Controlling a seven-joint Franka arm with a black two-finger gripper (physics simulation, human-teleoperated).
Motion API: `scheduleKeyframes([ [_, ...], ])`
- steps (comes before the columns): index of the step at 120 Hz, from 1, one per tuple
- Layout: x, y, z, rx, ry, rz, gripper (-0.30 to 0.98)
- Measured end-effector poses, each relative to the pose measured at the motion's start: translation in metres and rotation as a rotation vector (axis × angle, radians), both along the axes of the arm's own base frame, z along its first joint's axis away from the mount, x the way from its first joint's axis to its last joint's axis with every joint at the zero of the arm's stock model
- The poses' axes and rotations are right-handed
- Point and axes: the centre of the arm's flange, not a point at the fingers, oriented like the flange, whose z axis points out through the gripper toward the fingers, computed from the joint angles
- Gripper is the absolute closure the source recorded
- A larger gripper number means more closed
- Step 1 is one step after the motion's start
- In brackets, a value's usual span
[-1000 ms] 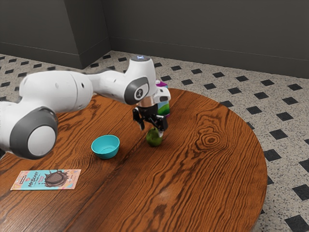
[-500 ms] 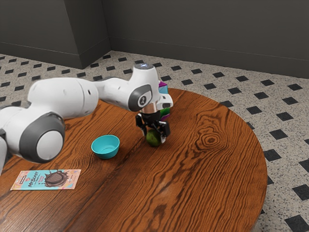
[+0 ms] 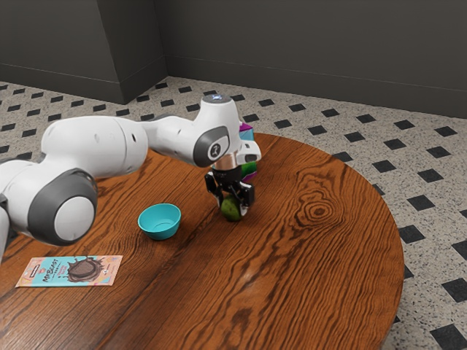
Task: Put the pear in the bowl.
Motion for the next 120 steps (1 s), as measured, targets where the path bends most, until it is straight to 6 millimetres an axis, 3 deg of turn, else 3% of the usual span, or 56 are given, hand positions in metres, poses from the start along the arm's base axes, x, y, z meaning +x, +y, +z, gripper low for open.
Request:
scheduleKeyframes([
  [44, 0.0, 0.0, 0.013, 0.002, -0.014, 0.002, 0.29],
  [60, -0.002, 0.0, 0.033, 0.006, -0.028, 0.003, 0.35],
  [80, -0.02, 0.003, 0.064, 0.017, -0.029, 0.005, 0.4],
  [103, -0.048, 0.038, 0.088, 0.054, -0.014, 0.05, 0.44],
  [120, -0.073, 0.076, 0.098, 0.088, 0.003, 0.103, 0.43],
])
